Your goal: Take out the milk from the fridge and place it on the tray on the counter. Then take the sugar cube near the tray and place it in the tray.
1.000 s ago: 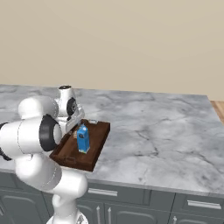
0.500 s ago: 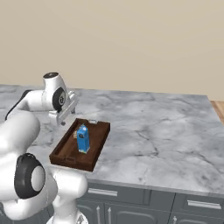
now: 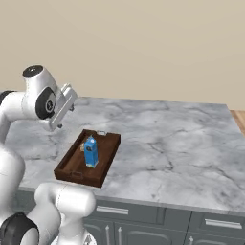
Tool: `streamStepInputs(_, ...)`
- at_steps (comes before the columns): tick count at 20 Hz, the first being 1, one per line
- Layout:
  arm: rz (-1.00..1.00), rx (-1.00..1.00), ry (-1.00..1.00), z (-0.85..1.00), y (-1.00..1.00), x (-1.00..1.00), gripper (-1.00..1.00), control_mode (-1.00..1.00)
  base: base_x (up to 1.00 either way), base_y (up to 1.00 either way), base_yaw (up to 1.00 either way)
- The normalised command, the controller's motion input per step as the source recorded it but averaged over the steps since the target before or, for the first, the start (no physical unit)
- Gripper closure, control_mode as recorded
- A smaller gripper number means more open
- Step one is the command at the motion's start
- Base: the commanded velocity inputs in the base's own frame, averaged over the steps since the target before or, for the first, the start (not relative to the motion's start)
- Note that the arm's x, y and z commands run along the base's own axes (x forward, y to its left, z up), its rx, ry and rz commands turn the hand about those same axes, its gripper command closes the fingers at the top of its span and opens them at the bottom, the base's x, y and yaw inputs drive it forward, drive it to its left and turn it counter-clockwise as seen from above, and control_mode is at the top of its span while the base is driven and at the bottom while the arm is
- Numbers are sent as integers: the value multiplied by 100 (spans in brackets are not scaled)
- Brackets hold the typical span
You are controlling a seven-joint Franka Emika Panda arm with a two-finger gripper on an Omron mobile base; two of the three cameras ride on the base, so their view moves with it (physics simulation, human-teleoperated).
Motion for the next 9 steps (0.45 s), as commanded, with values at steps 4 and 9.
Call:
streamStepInputs(4, 0, 8, -18, 100, -43, -100, -100, -100, 0, 0, 0)
streamStepInputs(9, 0, 5, -17, 100, -17, -100, -100, -100, 0, 0, 0)
